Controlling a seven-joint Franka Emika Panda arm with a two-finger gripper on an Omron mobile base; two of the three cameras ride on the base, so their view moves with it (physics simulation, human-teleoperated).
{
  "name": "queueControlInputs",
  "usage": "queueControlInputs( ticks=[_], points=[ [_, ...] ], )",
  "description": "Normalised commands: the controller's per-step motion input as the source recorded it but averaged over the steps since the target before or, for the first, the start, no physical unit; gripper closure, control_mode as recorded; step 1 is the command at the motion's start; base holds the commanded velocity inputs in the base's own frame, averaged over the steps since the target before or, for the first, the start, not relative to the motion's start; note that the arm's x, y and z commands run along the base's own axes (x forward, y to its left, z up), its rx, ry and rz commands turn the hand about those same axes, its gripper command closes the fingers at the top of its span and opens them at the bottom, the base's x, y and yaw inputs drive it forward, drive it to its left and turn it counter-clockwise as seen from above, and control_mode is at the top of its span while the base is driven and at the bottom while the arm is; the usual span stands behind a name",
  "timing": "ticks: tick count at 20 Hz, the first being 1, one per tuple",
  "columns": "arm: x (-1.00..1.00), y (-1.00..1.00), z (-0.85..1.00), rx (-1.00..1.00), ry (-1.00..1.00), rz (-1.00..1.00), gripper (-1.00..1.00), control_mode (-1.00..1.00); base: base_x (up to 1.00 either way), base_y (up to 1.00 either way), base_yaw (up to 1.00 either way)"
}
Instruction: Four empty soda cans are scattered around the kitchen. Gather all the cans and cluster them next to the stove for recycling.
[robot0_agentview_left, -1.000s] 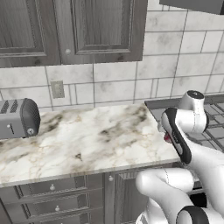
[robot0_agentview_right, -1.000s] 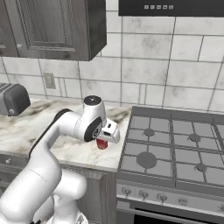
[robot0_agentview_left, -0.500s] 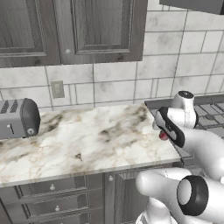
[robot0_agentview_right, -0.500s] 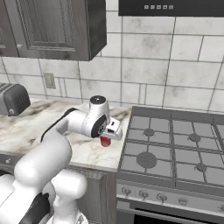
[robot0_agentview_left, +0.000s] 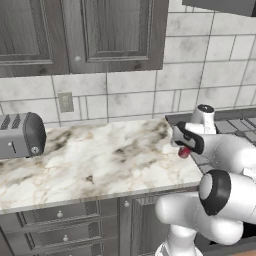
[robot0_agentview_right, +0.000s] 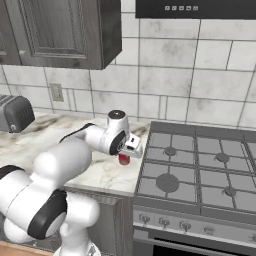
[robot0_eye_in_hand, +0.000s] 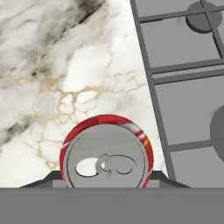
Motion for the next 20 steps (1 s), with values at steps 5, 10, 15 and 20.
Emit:
queueControlInputs(
  ticks=[5, 10, 15, 20],
  points=[
    [0.28, -0.03, -0.24, 0.00, 0.00, 0.00, 1.00, -1.00, 0.00, 0.00, 0.00],
    [0.13, -0.05, -0.19, 0.00, 0.00, 0.00, 1.00, -1.00, 0.00, 0.00, 0.00],
    [0.10, -0.02, -0.21, 0.00, 0.00, 0.00, 1.00, -1.00, 0.00, 0.00, 0.00],
    [0.07, -0.02, -0.22, 0.00, 0.00, 0.00, 1.00, -1.00, 0.00, 0.00, 0.00]
  ],
)
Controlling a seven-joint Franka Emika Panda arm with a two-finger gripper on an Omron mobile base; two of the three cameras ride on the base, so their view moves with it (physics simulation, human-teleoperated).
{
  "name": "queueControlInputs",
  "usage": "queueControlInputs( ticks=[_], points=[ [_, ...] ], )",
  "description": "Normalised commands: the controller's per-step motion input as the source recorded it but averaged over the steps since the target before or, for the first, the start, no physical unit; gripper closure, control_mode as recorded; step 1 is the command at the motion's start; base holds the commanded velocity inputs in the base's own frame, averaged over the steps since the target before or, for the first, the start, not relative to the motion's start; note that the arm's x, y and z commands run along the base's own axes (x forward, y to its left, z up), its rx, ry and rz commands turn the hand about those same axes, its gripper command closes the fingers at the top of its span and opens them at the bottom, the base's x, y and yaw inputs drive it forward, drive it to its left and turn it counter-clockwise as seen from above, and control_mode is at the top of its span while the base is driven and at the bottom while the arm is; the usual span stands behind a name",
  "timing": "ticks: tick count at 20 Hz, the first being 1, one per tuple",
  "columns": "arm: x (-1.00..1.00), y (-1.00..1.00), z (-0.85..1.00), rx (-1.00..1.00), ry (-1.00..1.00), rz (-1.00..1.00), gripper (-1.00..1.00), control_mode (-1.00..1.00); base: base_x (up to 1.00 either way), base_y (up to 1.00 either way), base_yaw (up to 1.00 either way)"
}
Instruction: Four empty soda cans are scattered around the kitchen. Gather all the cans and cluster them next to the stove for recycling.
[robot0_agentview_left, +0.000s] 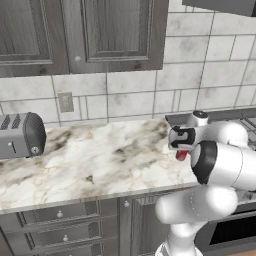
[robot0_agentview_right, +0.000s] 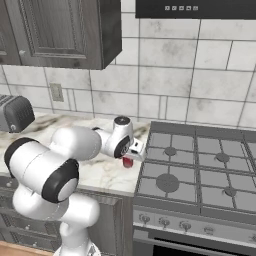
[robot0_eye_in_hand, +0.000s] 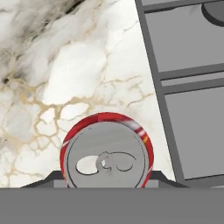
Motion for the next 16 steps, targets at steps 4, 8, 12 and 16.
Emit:
queueControlInputs(
  ticks=[4, 8, 12, 16],
  points=[
    [0.05, 0.00, -0.24, 0.00, 0.00, 0.00, 1.00, -1.00, 0.00, 0.00, 0.00],
    [0.04, 0.00, -0.24, 0.00, 0.00, 0.00, 1.00, -1.00, 0.00, 0.00, 0.00],
    [0.03, 0.00, -0.26, 0.00, 0.00, 0.00, 1.00, -1.00, 0.00, 0.00, 0.00],
    [0.00, 0.00, -0.24, 0.00, 0.00, 0.00, -1.00, -1.00, 0.00, 0.00, 0.00]
  ],
)
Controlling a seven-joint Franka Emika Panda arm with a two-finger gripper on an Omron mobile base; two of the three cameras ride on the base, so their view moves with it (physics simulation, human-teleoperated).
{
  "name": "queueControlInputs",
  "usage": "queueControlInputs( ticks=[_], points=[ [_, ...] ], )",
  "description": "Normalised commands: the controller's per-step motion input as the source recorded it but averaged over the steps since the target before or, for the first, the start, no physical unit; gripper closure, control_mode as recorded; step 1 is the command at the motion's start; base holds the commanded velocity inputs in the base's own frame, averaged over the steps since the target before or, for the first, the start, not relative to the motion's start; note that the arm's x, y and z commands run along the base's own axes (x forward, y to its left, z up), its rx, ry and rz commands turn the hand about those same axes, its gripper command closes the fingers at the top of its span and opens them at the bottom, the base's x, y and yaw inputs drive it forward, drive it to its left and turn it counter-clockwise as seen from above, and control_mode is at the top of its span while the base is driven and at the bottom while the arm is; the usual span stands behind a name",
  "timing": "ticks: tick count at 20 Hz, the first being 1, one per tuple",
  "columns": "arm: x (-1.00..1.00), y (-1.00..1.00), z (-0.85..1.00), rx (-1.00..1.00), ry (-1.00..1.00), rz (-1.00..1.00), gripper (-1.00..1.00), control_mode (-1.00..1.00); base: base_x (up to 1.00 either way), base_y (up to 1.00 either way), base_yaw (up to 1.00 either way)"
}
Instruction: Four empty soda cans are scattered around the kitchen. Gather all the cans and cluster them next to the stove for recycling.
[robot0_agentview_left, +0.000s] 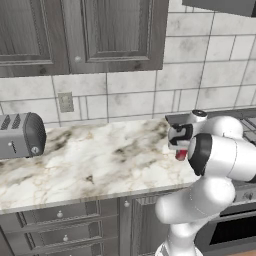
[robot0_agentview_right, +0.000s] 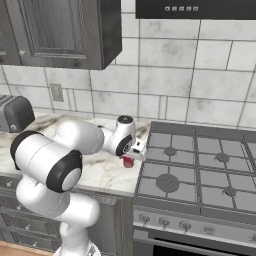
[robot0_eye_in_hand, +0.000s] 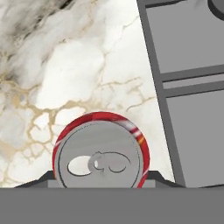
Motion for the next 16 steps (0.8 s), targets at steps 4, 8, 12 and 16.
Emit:
queueControlInputs(
  ticks=[4, 8, 12, 16],
  points=[
    [0.00, 0.00, -0.02, 0.00, 0.00, 0.00, -1.00, -1.00, 0.00, 0.00, 0.00],
    [0.00, 0.00, 0.00, 0.00, 0.00, 0.00, -1.00, -1.00, 0.00, 0.00, 0.00],
    [-0.19, 0.00, 0.08, 0.00, -0.06, 0.00, -1.00, -1.00, 0.00, 0.00, 0.00],
    [-0.65, 0.00, 0.37, 0.00, -0.11, 0.00, -1.00, -1.00, 0.00, 0.00, 0.00]
  ],
)
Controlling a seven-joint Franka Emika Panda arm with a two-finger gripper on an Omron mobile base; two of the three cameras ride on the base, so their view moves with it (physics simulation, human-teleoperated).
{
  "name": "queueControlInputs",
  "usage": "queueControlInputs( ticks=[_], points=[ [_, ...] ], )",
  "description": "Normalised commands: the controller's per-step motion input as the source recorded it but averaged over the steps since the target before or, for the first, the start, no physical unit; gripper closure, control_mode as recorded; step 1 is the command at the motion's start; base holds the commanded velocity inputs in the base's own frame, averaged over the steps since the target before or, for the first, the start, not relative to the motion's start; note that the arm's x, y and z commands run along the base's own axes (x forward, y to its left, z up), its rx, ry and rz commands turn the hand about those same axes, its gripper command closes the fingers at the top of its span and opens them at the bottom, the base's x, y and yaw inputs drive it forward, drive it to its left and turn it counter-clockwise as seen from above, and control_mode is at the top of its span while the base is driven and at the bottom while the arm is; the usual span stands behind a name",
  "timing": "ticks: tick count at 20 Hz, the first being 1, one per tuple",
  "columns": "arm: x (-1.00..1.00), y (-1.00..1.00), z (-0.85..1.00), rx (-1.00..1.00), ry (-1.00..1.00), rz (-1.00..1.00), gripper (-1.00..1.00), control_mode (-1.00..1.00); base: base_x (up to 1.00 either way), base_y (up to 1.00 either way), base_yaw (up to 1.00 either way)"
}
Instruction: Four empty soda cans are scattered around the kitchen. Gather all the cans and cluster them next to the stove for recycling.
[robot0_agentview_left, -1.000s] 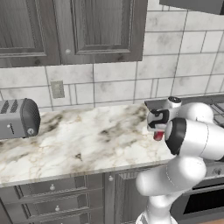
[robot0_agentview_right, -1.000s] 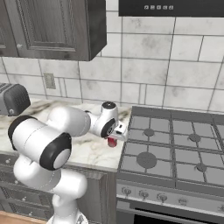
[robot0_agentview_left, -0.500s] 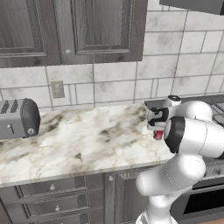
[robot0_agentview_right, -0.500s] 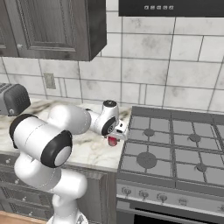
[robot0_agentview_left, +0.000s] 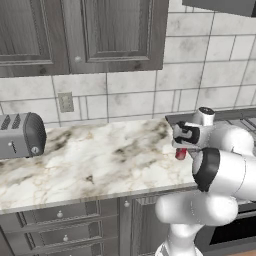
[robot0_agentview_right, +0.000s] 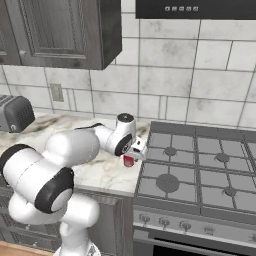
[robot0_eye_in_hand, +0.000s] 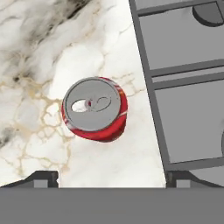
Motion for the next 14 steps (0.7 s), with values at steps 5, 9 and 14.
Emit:
queueControlInputs(
  ticks=[5, 9, 14],
  points=[
    [-0.82, 0.11, 0.58, 0.00, -0.06, 0.00, -1.00, -1.00, 0.00, 0.00, 0.00],
    [-0.86, 0.18, 0.48, 0.00, 0.00, -0.04, -1.00, -1.00, 0.00, 0.00, 0.00],
    [-0.80, 0.08, 0.35, 0.00, -0.01, -0.05, -1.00, -1.00, 0.00, 0.00, 0.00]
  ],
)
